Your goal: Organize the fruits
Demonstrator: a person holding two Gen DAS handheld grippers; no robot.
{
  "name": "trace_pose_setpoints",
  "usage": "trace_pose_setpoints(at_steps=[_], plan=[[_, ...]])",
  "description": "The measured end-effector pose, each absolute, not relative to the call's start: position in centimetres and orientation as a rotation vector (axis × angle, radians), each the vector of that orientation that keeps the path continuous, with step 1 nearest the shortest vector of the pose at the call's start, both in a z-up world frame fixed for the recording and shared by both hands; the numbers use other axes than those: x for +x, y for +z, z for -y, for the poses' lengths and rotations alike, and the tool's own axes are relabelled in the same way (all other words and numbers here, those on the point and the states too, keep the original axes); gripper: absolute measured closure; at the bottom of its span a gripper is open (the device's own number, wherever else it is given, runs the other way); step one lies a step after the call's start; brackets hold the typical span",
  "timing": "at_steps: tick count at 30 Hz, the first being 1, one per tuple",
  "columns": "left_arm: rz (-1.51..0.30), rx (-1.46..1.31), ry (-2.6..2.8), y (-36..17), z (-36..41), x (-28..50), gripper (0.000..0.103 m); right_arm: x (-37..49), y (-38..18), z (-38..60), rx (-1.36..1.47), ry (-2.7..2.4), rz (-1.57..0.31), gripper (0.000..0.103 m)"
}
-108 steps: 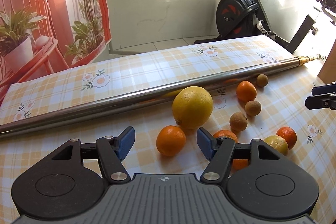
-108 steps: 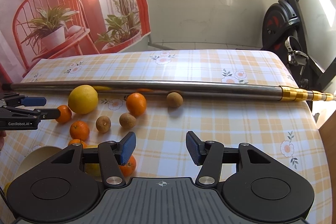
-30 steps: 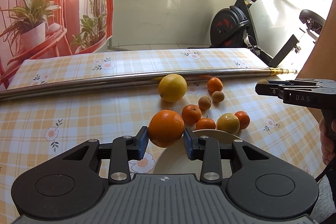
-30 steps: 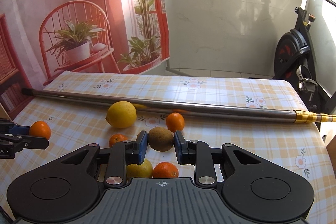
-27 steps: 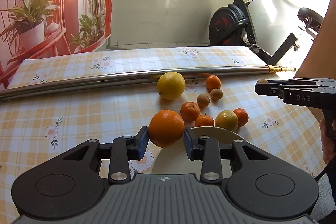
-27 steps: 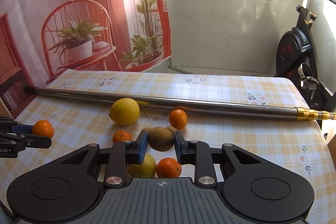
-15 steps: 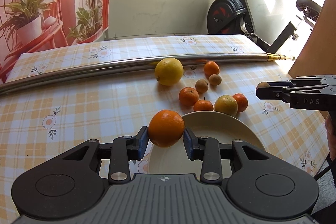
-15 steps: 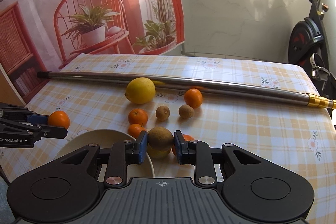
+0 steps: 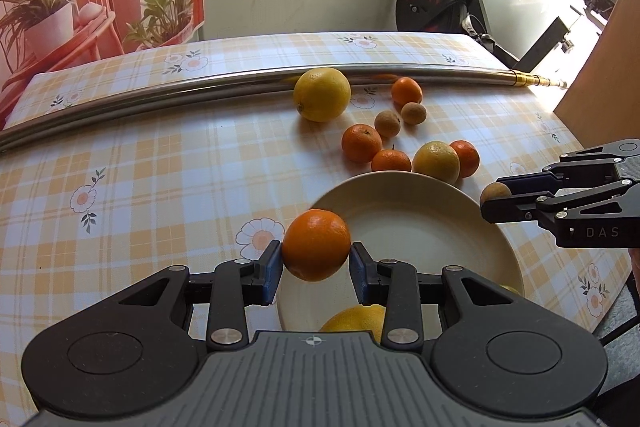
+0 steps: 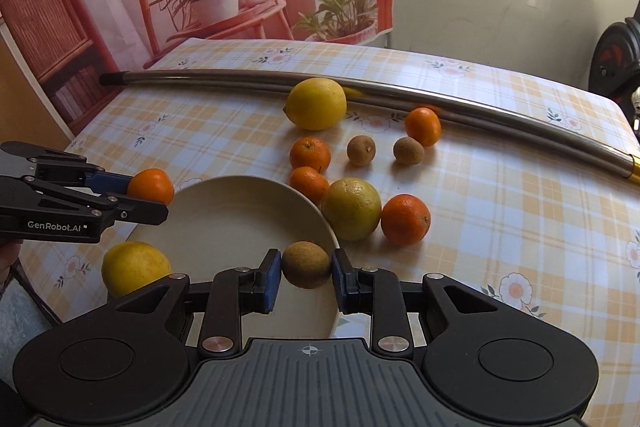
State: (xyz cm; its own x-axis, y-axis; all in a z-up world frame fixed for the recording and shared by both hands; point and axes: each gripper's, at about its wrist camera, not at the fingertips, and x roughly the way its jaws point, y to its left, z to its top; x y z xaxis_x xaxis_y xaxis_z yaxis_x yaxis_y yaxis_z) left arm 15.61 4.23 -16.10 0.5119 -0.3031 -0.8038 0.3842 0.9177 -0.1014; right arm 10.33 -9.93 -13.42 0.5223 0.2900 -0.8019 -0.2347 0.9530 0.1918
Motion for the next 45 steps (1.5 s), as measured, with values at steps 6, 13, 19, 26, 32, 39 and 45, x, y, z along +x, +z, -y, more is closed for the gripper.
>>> trace_pose_setpoints(at_steps=[6,13,19,26,32,39,45], plan=[[-0.969,0.095,-0.411,-16.4,-4.1,15.6,0.065,10.4,-14.7,9.7,0.084,0.325,-1.032,0.078],[-0.989,0.103,-0.411,-16.8,-4.1,15.6,0.065,10.4,-15.6,9.3,0.086,0.338,-1.074,0.078],[-0.998,0.101,-0.409,-16.9,-4.2,15.7,0.065,10.4,-15.9,9.1,0.078,0.343,-1.092,0.078],[-1.004,0.105,-0.404,-17.0,-4.2,15.8,0.065,10.6,-16.1,8.9,0.07,0.347,-1.109,0.078],[-1.01,0.114,-0.399,-17.2,-4.1,15.9,0.065,10.7,-16.3,8.8,0.065,0.347,-1.115,0.078],[-1.013,0.106,-0.397,-17.2,-4.2,16.0,0.065,10.7,-16.3,8.9,0.066,0.346,-1.115,0.077],[-1.02,0.105,-0.391,-17.3,-4.2,16.0,0.065,10.7,-16.2,9.0,0.064,0.343,-1.111,0.077]])
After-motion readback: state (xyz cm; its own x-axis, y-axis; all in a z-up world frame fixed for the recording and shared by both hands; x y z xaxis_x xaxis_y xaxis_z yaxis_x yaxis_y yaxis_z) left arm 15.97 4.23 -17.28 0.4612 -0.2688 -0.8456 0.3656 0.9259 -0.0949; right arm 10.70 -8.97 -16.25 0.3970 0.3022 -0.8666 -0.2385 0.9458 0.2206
